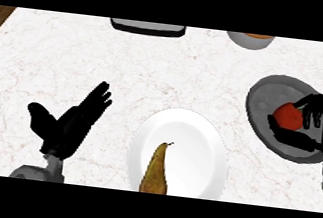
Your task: Pick the bell pepper from the plate and place it in the pan
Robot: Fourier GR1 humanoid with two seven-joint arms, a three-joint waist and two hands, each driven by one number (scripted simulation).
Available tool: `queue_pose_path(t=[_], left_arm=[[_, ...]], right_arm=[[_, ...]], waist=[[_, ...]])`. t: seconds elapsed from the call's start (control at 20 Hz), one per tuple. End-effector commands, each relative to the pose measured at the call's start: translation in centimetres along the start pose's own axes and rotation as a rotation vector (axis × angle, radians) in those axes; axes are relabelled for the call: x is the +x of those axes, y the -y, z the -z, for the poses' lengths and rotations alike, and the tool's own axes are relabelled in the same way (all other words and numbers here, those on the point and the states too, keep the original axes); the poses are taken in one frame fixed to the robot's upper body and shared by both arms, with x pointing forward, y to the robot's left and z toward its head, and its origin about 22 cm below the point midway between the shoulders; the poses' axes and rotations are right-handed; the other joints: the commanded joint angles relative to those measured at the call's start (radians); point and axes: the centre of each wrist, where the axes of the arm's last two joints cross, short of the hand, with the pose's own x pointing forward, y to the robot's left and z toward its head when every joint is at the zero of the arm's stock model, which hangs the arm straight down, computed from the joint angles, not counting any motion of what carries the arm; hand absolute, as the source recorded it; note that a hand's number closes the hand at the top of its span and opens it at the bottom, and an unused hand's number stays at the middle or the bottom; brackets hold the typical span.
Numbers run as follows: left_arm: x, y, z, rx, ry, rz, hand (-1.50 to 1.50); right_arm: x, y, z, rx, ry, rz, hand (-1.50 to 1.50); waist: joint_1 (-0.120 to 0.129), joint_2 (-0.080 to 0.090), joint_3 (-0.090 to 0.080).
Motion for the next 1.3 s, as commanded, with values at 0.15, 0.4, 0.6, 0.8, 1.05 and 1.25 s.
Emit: queue_pose_path(t=[0.15, 0.4, 0.6, 0.8, 1.05, 1.25], left_arm=[[-0.5, -0.6, 0.3, 0.011, 0.004, 0.01, 0.0], [-0.2, 0.4, 0.9, -0.036, 0.015, 0.017, 0.0], [0.7, 0.7, 1.9, -0.026, 0.007, 0.034, 0.0], [1.7, 0.3, 0.7, -0.043, 0.023, 0.01, 0.0], [0.6, 0.6, 1.8, -0.035, 0.007, 0.025, 0.0], [0.1, 0.7, 1.1, -0.021, 0.019, 0.014, 0.0]], right_arm=[[-3.9, -1.5, 5.5, -0.062, -0.029, 0.052, 1.5], [-6.2, -3.1, 7.3, -0.064, -0.02, 0.024, 1.5], [-8.7, -2.4, 5.7, 0.185, -0.209, -0.184, -1.5], [-9.2, -2.9, 6.1, 0.242, -0.231, -0.121, -1.5], [-7.1, -4.3, 7.7, 0.145, -0.161, 0.186, -1.5], [-9.5, -2.7, 5.9, 0.046, -0.171, 0.392, -1.5]], waist=[[-0.003, 0.0, -0.001], [0.016, 0.007, 0.0], [0.038, 0.018, 0.0], [0.043, 0.014, 0.002], [0.027, 0.015, 0.003], [0.021, 0.015, 0.004]])
